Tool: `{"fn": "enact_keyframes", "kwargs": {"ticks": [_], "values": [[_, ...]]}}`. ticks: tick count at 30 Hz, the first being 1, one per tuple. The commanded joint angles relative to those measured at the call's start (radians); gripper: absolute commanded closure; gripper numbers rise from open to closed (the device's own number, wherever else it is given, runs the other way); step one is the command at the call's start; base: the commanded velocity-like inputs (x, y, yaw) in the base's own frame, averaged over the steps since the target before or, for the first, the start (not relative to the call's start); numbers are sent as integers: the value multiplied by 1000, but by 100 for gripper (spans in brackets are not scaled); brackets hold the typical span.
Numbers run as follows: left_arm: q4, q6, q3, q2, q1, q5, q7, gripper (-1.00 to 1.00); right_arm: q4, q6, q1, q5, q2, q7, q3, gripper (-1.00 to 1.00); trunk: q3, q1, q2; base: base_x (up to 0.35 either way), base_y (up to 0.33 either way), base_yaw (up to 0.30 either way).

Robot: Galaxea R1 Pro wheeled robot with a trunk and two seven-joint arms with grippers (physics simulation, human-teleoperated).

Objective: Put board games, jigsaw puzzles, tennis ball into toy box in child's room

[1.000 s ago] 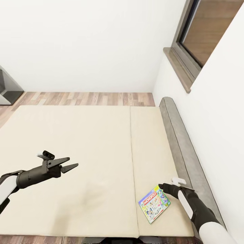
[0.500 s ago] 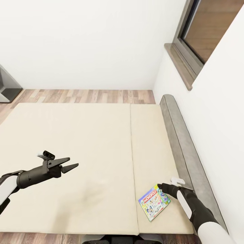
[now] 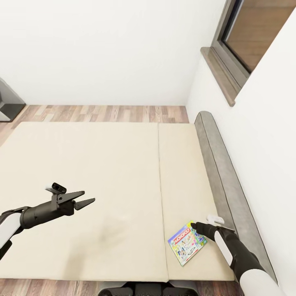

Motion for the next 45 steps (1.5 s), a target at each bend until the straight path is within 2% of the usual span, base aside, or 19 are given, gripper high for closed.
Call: {"fn": "enact_keyframes", "kwargs": {"ticks": [1,6,16,23,30,45], "values": [[0,3,-2,1,-1,2,-3,-100,-1,5,0,0,0,5,-3,-100,-3,0,-2,0,0,0],[0,3,-2,0,-1,2,-3,-100,-1,3,0,0,0,24,-3,-100,-11,0,-2,0,0,0],[0,3,-3,-1,-1,2,-3,-100,-3,1,-1,-6,-5,115,-9,-100,-26,0,-2,0,0,0],[0,3,-3,-1,-1,2,-3,-100,-7,-8,1,-10,-9,127,-14,-100,-34,0,-2,0,0,0],[0,3,-3,-1,-1,2,-3,-100,-9,-75,1,-3,-2,129,-7,-100,-35,0,-2,0,0,0],[0,3,-2,1,-1,2,-3,-100,-10,-79,1,-9,-4,137,-11,-100,-35,0,-2,0,0,0]]}}
